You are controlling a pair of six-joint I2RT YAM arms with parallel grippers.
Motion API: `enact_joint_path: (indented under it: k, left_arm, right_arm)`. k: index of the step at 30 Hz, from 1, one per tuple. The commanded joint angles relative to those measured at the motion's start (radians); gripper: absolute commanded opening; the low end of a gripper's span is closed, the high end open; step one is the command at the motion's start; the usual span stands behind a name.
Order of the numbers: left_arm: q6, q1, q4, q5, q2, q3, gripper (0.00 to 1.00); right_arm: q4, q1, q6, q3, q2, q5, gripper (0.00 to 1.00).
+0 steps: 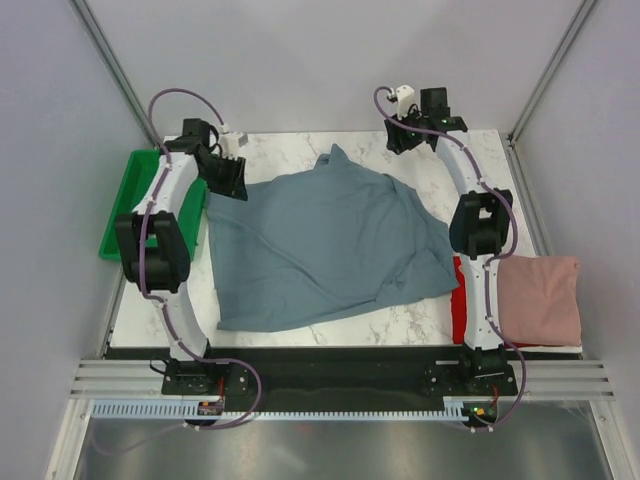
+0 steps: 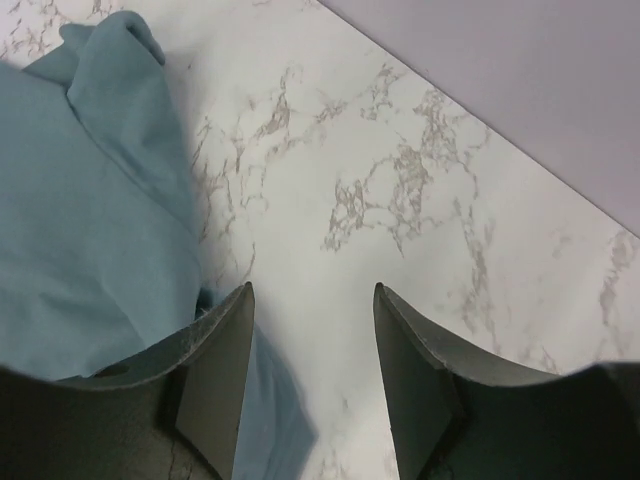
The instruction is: Fold and stack the t-shirts
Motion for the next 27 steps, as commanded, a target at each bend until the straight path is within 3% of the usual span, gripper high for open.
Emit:
enact_joint_path:
  k: [1, 8, 13, 19, 27]
  left_arm:
    - [0.023, -0.085, -0.031, -0.014, 0.034, 0.014, 0.41]
    - [0.05, -0.246, -0.042, -0.052, 0.161, 0.075, 0.34]
    - [0.051, -0.311, -0.054, -0.069, 0.271, 0.16, 0.27]
    - [0.048, -0.318, -0.056, -0.064, 0.295, 0.17, 0.28]
    - [0.023, -0.312, -0.056, -0.031, 0.327, 0.187, 0.29]
  right_arm:
    - [0.111, 0.059, 0.049, 0.05, 0.072, 0.04, 0.6]
    - [0.247, 0.102, 0.089, 0.041, 0.15, 0.063, 0.67]
    - [0.234, 0.107, 0.077, 0.024, 0.17, 0.083, 0.73]
    - [0.168, 0.107, 0.039, -0.085, 0.086, 0.004, 0.81]
    - [0.085, 0.11, 0.048, -0.102, 0.076, -0.102, 0.81]
